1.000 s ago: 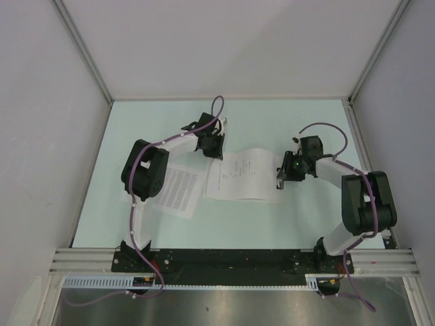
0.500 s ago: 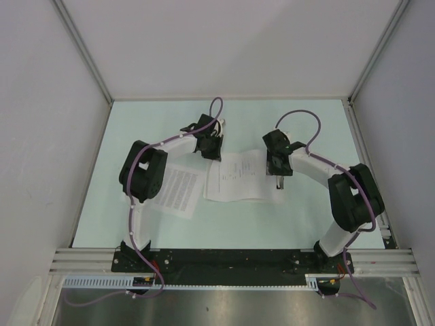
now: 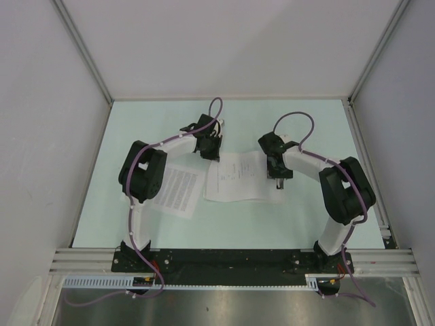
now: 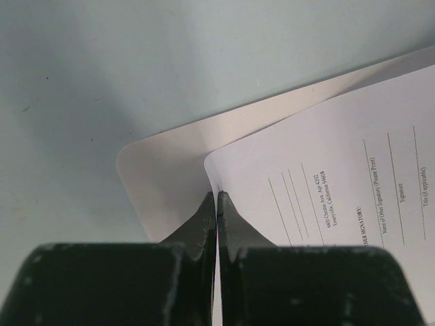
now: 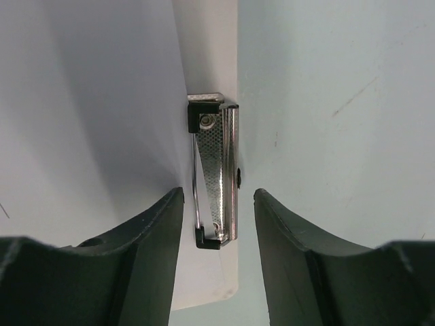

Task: Put the files into the folder

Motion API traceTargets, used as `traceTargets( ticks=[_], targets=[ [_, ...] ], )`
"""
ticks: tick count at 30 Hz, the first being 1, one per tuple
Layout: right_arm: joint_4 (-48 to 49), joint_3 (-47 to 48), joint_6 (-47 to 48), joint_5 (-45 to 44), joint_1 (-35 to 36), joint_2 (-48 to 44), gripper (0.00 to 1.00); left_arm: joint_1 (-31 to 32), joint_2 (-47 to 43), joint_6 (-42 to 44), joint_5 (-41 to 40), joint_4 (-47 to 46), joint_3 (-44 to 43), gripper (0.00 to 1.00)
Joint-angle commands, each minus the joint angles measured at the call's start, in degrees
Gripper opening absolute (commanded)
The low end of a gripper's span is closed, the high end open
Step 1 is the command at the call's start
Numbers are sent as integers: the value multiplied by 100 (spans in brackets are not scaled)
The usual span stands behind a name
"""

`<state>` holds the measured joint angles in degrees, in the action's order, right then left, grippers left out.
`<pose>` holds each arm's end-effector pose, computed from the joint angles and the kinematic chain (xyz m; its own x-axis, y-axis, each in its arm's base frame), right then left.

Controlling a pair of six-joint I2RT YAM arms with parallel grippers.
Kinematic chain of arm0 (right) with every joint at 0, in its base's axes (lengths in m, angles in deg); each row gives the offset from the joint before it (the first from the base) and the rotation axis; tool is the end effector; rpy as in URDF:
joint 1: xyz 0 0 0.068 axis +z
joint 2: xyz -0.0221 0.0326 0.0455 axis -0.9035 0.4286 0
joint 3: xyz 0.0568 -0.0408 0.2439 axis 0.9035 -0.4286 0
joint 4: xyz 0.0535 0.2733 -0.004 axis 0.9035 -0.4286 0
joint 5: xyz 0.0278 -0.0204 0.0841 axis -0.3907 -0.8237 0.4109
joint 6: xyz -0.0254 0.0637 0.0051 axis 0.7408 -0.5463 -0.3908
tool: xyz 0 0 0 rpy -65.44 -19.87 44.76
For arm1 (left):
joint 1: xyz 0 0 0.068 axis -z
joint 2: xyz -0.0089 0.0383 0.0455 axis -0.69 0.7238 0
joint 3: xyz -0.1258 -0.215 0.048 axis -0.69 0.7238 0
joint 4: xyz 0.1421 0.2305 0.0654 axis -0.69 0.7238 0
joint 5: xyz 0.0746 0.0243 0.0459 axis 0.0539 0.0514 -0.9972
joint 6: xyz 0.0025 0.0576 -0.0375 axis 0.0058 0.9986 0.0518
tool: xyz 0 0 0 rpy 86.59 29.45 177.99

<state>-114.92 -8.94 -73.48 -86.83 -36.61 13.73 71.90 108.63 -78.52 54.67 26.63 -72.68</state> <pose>0.3209 0.1470 0.1265 -0.8999 -0.0306 -0.4350 0.0594 0.9796 -0.1917 0.4012 -0.2254 0.1145 -0.8628 0.1747 -0.4744 0.3268 0.9086 -0.2600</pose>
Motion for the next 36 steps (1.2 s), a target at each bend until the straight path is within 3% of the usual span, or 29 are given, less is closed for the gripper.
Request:
traceTargets(
  ticks=[1,11,22,36],
  targets=[
    [68,193,-98,-125,-59,133,49,38,-316,79,-71,161,-138,2],
    [85,176,-133,-46,-190,230,29,38,-289,132,-97,178,-103,2],
    [464,-79,332,473,-410,160,49,38,-193,176,-98,170,-103,0],
    [543,-62,798,568,-559,-508,46,47,-157,97,-10,99,-68,0]
  ],
)
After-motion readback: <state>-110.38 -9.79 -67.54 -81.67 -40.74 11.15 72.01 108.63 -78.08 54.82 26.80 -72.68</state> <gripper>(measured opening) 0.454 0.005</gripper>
